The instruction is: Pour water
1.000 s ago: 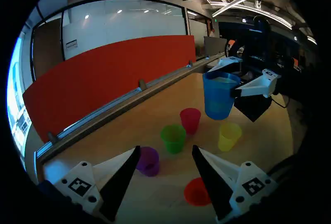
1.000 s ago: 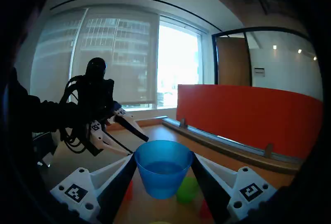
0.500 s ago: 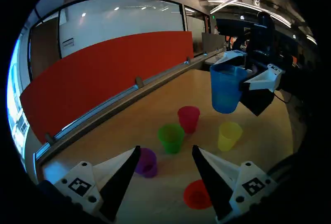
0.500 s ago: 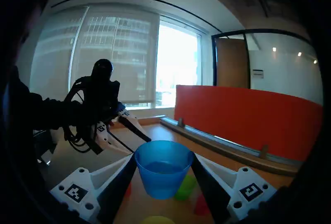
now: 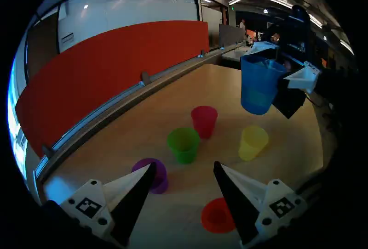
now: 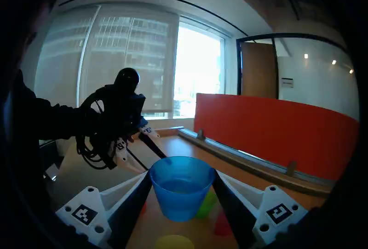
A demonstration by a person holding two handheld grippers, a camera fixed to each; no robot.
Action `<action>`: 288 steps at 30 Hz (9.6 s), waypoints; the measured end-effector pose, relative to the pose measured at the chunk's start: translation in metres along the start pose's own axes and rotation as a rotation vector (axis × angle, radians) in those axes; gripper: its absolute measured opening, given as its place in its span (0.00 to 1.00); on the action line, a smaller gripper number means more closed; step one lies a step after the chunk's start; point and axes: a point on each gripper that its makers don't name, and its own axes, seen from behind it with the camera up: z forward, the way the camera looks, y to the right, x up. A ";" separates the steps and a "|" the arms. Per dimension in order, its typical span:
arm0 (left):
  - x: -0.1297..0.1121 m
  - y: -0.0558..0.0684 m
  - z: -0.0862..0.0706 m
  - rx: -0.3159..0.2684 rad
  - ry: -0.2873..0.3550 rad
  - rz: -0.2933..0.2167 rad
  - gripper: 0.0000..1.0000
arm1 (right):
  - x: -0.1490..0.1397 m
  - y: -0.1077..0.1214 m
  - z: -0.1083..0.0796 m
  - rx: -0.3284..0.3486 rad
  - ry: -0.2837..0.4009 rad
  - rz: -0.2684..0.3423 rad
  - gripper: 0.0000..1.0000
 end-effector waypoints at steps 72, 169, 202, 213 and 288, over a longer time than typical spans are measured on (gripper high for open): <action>-0.011 0.003 0.137 -0.110 -0.255 0.058 0.93 | -0.010 -0.004 -0.021 0.023 -0.012 0.004 0.93; 0.055 -0.009 0.076 -0.036 0.095 -0.058 0.87 | 0.002 -0.013 -0.023 0.012 -0.001 -0.010 0.93; 0.111 0.015 -0.021 -0.006 0.425 -0.103 0.87 | 0.021 -0.035 -0.032 0.020 0.021 -0.032 0.93; 0.115 0.030 -0.046 -0.012 0.486 -0.112 0.87 | 0.024 -0.042 -0.031 0.029 0.023 -0.035 0.92; 0.054 0.069 -0.090 0.012 0.494 -0.117 0.87 | 0.028 -0.049 -0.017 0.076 -0.054 -0.181 0.92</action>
